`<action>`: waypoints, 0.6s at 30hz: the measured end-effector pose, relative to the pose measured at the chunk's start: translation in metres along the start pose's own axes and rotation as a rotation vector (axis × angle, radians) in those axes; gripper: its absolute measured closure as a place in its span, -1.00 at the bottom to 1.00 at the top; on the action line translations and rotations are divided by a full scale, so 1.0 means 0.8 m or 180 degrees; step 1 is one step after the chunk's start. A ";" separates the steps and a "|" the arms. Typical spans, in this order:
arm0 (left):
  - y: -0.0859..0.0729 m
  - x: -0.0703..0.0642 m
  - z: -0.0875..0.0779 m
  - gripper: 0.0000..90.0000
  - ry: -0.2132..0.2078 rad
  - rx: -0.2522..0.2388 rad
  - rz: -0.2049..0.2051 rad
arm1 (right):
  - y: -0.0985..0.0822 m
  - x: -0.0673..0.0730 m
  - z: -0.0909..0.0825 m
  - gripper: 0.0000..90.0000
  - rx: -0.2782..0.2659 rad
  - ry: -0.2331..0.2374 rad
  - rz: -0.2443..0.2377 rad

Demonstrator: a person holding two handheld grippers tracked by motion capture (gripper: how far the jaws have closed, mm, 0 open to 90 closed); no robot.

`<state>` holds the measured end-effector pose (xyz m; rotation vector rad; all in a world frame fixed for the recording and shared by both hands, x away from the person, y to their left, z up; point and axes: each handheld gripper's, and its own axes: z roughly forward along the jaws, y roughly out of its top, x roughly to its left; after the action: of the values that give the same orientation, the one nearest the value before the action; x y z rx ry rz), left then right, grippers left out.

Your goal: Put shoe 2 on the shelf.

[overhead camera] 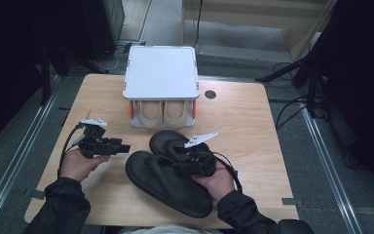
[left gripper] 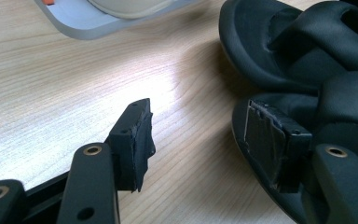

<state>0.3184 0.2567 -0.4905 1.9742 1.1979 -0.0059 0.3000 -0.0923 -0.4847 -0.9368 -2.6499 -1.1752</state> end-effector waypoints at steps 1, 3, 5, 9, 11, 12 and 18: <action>0.000 0.000 0.000 -0.07 0.0006 -0.0004 -0.0010 | 0.002 -0.002 0.000 0.67 0.0022 0.0045 -0.0061; 0.000 0.001 0.000 -0.07 0.0003 -0.0003 -0.0012 | 0.004 -0.005 0.000 0.67 0.0057 0.0076 -0.0115; -0.001 0.001 0.000 -0.07 0.0014 0.0010 -0.0021 | 0.009 -0.009 0.000 0.67 0.0131 0.0155 -0.0248; -0.003 0.004 -0.003 -0.07 0.0032 -0.0014 -0.0053 | 0.024 -0.013 -0.001 0.67 0.0234 0.0330 -0.0464; -0.004 0.006 -0.005 -0.07 0.0062 -0.0019 -0.0069 | 0.030 -0.014 -0.003 0.67 0.0234 0.0442 -0.0581; -0.004 0.006 -0.005 -0.07 0.0062 -0.0019 -0.0069 | 0.033 -0.015 -0.004 0.67 0.0239 0.0495 -0.0636; -0.012 0.010 -0.012 -0.07 0.0094 -0.0025 -0.0124 | 0.050 -0.006 -0.008 0.67 0.0331 0.0667 -0.0901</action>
<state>0.3122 0.2708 -0.4934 1.9501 1.2536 0.0079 0.3259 -0.0789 -0.4562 -0.4058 -2.6988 -1.1024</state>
